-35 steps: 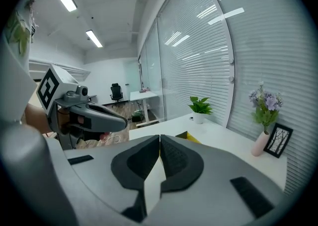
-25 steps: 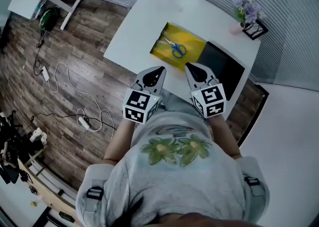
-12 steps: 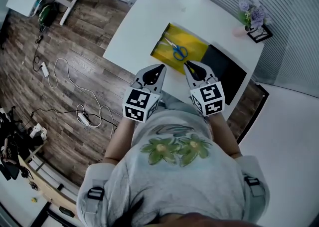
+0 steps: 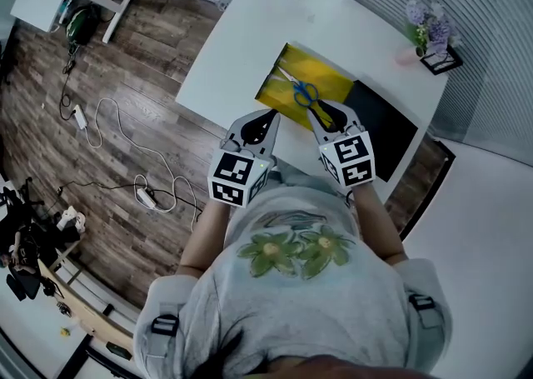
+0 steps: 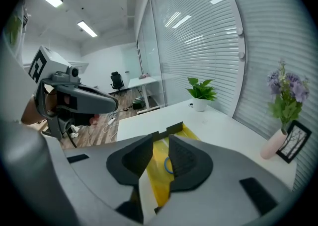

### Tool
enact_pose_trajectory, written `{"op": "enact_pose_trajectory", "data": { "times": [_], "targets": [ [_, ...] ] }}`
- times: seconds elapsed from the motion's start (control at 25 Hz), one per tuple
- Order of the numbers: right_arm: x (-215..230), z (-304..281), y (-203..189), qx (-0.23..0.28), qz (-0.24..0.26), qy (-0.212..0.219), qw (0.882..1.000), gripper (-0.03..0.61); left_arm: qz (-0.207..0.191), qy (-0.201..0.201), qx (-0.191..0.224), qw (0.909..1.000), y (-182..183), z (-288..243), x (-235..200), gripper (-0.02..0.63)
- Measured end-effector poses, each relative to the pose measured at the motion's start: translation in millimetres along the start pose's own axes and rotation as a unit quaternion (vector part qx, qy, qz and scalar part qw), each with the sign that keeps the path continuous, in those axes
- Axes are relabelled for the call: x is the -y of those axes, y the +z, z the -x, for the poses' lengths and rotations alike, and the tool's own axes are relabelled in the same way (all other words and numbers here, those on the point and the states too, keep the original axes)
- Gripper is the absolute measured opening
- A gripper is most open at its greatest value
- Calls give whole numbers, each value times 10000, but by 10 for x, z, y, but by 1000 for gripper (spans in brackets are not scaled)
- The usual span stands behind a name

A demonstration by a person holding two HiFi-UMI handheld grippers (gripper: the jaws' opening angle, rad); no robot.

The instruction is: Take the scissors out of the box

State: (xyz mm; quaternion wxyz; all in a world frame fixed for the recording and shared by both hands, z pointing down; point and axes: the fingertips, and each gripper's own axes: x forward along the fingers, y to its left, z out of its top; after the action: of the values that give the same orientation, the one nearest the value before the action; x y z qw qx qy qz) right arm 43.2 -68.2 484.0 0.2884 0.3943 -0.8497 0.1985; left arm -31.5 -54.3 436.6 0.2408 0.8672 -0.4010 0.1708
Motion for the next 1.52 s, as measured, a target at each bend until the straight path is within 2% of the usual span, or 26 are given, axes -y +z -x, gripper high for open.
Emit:
{"op": "enact_pose_trajectory", "data": {
  "times": [1.52],
  "targets": [
    [235,-788,-455,-1172,198,58,9929,110,380,71,-395,9985,-217,-329,-363,-3]
  ]
}}
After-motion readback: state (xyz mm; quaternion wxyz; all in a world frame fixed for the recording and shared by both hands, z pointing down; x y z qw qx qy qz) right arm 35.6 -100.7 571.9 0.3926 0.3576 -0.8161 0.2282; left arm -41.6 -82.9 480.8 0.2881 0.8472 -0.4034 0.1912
